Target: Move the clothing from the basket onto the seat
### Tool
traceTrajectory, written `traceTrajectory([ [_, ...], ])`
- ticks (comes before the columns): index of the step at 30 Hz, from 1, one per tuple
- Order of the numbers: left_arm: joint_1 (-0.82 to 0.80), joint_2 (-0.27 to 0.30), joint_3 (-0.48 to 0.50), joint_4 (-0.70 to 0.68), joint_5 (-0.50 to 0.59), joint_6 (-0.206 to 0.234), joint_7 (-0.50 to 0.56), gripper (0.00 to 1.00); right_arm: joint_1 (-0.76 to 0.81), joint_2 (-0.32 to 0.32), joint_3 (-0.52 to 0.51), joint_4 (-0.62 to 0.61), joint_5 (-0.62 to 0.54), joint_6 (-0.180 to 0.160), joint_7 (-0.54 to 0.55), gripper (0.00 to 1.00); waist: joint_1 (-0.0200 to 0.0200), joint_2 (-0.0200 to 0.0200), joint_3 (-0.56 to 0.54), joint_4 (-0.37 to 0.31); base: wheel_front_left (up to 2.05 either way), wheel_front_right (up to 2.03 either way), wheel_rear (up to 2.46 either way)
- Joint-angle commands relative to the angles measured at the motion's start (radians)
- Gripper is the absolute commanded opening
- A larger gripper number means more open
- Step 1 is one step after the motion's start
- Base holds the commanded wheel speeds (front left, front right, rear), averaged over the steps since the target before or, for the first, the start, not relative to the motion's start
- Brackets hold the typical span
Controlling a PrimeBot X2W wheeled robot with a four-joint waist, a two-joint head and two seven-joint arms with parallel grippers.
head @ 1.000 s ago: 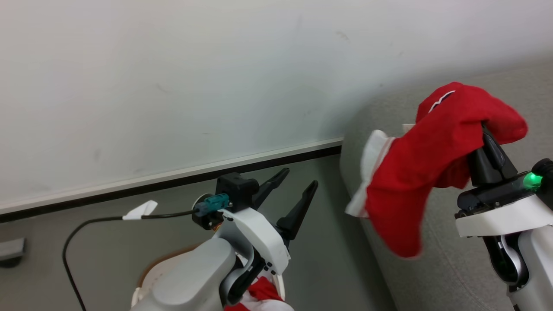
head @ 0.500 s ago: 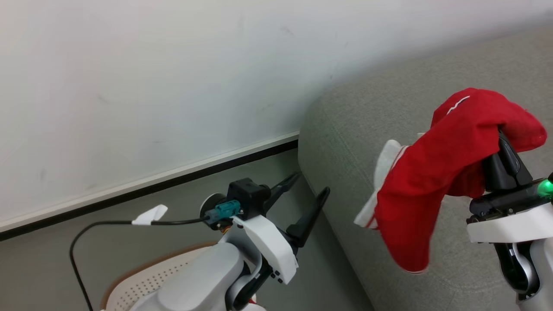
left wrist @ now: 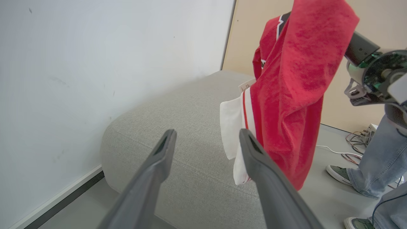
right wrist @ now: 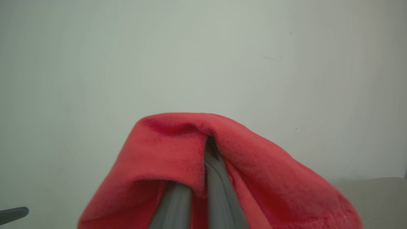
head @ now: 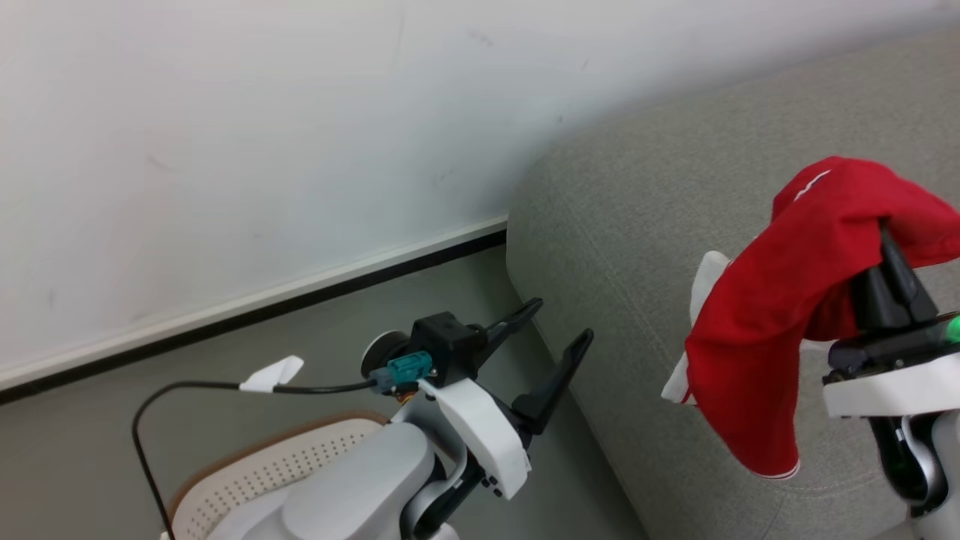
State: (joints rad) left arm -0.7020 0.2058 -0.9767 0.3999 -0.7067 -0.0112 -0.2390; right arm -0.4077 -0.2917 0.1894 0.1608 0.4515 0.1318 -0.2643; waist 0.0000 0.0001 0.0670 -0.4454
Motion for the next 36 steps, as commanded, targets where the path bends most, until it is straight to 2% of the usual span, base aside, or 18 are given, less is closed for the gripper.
traceTrajectory([
  [1,-0.011,0.005,0.000,-0.008,0.008,0.000,0.002,1.00,-0.018,-0.011,-0.009,0.004,0.005,-0.002,0.000,0.00,0.0000,-0.0001,0.018,0.009,0.00,0.00,0.00],
  [6,-0.041,0.018,-0.011,-0.041,0.027,0.001,0.023,1.00,-0.078,-0.029,-0.041,0.025,0.026,-0.002,0.000,0.00,0.0000,-0.0001,0.091,0.038,0.00,0.00,0.00],
  [13,-0.103,0.051,-0.021,-0.092,0.054,0.000,0.078,1.00,-0.208,-0.091,-0.096,0.104,0.082,-0.002,0.000,0.00,0.0000,-0.0001,0.222,0.088,0.00,0.00,0.00],
  [26,-0.198,0.087,-0.031,-0.168,0.090,0.002,0.144,1.00,-0.496,-0.301,-0.129,0.320,0.220,-0.002,0.000,0.00,0.0000,-0.0001,0.415,0.168,0.00,0.00,0.00],
  [31,-0.238,0.101,-0.028,-0.197,0.105,0.010,0.168,1.00,-0.606,-0.353,-0.155,0.378,0.285,-0.002,0.000,0.00,0.0000,-0.0001,0.492,0.193,0.00,0.00,0.00],
  [36,-0.265,0.118,-0.025,-0.214,0.117,0.013,0.184,1.00,-0.688,-0.403,-0.130,0.478,0.309,-0.002,0.018,0.00,0.0000,-0.0001,0.557,0.215,0.00,0.00,0.00],
])
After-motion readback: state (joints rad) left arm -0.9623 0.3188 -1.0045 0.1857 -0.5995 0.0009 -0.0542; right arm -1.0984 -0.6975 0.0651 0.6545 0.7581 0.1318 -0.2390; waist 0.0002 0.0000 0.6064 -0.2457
